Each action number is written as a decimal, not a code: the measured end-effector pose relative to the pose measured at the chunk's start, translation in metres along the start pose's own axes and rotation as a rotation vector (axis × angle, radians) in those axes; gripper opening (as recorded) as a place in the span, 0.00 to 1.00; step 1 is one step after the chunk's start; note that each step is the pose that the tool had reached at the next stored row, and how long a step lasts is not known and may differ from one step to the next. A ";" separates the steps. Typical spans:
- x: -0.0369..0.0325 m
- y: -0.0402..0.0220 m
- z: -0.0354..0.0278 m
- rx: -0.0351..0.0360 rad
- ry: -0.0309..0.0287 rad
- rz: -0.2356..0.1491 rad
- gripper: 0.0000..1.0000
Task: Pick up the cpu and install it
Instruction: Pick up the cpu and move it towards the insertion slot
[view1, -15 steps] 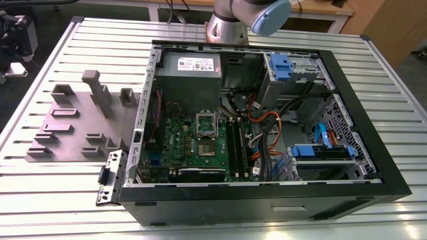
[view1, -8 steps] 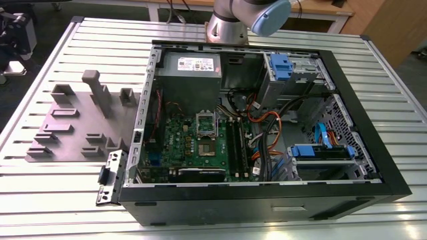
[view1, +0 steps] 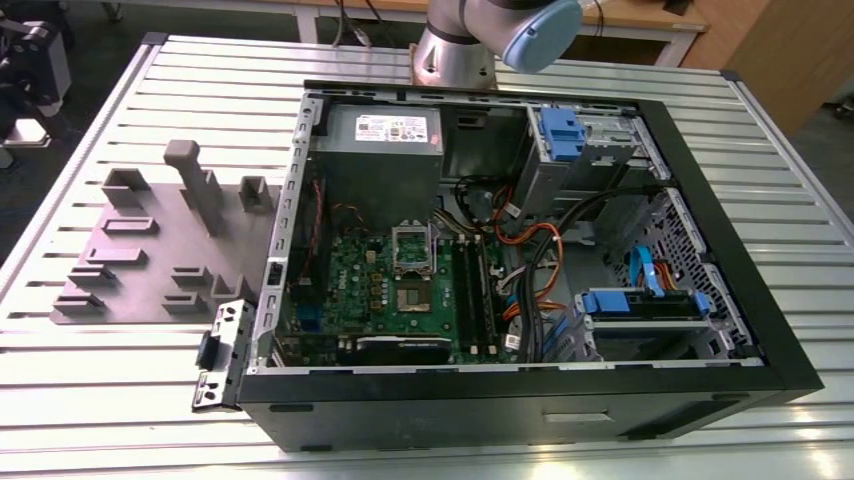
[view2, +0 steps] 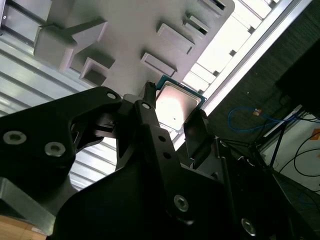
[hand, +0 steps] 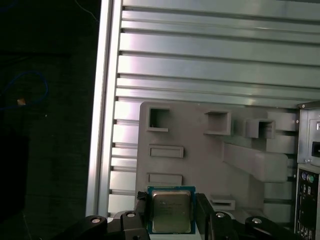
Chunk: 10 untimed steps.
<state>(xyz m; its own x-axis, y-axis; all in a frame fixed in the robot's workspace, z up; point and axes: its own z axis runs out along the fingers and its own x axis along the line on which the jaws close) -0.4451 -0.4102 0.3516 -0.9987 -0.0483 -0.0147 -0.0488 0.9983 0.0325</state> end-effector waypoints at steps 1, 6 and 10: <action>0.0000 0.0000 -0.0004 0.0001 0.0002 0.000 0.47; 0.0000 0.0001 -0.0020 0.0000 0.0001 0.000 0.47; 0.0000 0.0001 -0.0022 0.0001 0.0001 0.000 0.47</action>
<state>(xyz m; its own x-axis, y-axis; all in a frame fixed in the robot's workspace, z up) -0.4451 -0.4102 0.3538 -0.9987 -0.0484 -0.0145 -0.0488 0.9983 0.0325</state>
